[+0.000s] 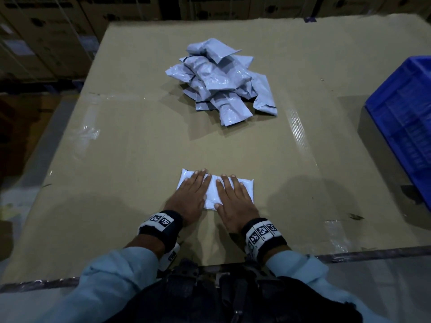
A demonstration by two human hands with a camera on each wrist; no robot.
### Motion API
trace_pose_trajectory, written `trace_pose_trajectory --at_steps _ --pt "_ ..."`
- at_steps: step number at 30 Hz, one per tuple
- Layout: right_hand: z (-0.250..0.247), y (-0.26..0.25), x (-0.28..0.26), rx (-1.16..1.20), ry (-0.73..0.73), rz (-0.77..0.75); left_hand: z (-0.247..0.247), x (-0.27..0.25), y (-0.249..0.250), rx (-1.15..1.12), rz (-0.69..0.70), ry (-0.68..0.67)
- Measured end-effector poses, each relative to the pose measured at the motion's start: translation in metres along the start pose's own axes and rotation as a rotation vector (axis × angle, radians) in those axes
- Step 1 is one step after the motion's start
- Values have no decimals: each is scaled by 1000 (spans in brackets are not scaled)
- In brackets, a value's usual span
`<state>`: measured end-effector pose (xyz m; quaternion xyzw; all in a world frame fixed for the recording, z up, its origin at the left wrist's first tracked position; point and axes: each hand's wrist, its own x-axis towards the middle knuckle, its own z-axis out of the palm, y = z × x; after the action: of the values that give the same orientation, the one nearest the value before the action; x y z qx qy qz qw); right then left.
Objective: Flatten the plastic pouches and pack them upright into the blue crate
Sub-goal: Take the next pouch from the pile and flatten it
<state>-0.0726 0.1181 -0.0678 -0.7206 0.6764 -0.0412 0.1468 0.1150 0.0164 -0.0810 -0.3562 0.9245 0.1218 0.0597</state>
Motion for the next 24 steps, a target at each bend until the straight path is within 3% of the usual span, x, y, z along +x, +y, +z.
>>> trace_pose_trajectory --at_steps 24 --pt "-6 -1 7 -46 -193 42 -5 -10 3 -95 -73 43"
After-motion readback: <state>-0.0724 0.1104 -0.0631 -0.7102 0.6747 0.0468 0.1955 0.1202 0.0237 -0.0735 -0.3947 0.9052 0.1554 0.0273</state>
